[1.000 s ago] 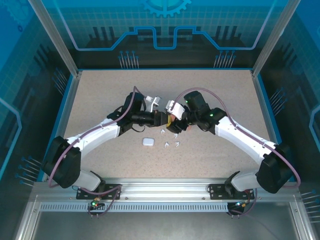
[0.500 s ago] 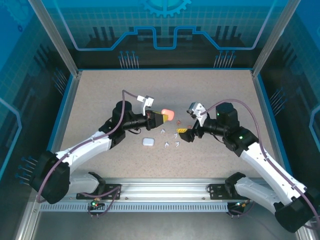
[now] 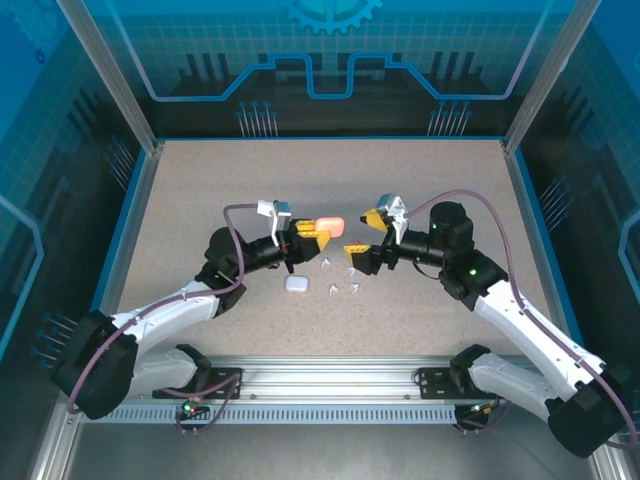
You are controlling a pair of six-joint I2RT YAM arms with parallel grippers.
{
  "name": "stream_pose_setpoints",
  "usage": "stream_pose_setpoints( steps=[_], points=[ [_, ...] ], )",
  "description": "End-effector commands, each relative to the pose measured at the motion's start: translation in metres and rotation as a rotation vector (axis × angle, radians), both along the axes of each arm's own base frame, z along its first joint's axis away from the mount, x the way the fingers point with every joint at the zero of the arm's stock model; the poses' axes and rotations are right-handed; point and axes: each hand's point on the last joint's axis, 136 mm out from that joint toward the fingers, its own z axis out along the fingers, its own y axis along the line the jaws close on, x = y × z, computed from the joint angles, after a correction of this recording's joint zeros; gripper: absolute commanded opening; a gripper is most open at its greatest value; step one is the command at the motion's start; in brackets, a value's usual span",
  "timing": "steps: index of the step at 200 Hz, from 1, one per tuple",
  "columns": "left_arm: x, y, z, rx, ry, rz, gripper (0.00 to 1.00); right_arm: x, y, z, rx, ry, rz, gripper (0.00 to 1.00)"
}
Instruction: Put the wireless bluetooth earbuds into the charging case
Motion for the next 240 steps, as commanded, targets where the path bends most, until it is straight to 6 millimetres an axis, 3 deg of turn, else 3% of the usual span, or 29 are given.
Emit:
stream_pose_setpoints(
  steps=[1,21,24,30,131,202,240],
  points=[
    [-0.013,0.002,0.022,-0.043,-0.142,-0.014,0.08,0.002,0.01,0.031,0.049,-0.06,0.026,0.87],
    [-0.013,0.002,0.023,-0.049,-0.155,-0.016,0.07,0.005,0.014,0.027,0.049,-0.049,0.026,0.83],
    [-0.013,0.001,0.023,-0.05,-0.155,-0.017,0.07,0.006,0.015,0.038,0.062,-0.071,0.028,0.83],
    [-0.013,0.001,0.023,-0.05,-0.157,-0.016,0.07,0.007,0.016,0.04,0.066,-0.07,0.029,0.82],
    [-0.013,-0.004,0.025,-0.058,-0.174,-0.049,0.05,0.027,0.025,0.046,0.045,-0.051,0.002,0.64],
    [-0.014,-0.004,0.025,-0.054,-0.178,-0.047,0.05,0.046,0.028,0.054,0.026,-0.052,-0.021,0.62],
    [-0.012,-0.003,0.022,-0.047,-0.174,-0.034,0.05,0.043,0.027,0.068,0.041,-0.059,-0.009,0.63]
  ],
)
